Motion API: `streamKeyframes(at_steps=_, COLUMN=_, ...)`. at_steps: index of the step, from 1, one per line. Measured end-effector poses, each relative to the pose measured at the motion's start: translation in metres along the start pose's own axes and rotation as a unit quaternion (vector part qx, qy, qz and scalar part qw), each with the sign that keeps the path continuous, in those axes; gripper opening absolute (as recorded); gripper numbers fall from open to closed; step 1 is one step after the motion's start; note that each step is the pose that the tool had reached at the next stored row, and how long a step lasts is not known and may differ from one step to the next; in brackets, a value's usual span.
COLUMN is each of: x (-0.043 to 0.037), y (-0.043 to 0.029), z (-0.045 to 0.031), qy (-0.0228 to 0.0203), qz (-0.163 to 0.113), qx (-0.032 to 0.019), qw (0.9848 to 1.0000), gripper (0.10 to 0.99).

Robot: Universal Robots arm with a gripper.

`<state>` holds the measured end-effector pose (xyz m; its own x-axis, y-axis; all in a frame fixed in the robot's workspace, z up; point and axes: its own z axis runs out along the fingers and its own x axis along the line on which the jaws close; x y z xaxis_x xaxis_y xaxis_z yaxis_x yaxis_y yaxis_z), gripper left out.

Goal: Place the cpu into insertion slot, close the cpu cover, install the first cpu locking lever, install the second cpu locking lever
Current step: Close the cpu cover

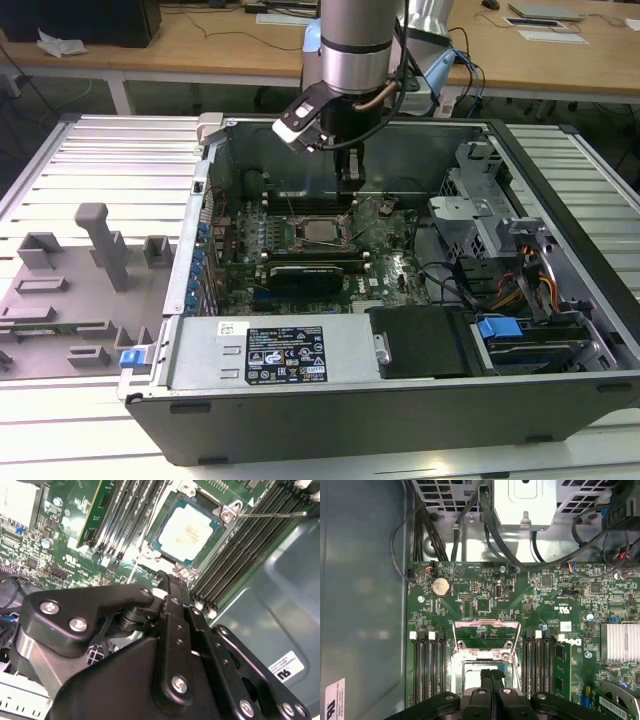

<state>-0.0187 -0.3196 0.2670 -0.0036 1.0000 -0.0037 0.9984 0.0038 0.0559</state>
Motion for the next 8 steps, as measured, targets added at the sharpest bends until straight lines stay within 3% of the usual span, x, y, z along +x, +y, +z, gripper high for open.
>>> streamKeyframes(at_steps=2, x=0.0, y=0.0047, z=0.0002, qy=-0.0001, qz=0.0, qx=0.0, qw=1.0, gripper=0.106)
streamKeyframes(at_steps=4, x=-0.0001, y=0.0168, z=0.0009, qy=0.0, qz=0.0, qx=0.0001, qw=1.0, gripper=0.106)
streamKeyframes(at_steps=6, x=-0.0001, y=0.0349, z=0.0019, qy=-0.0001, qz=0.0, qx=0.0006, qw=1.0, gripper=0.106)
streamKeyframes(at_steps=8, x=-0.0001, y=0.0439, z=0.0025, qy=0.0, qz=0.0, qx=0.0007, qw=1.0, gripper=0.106)
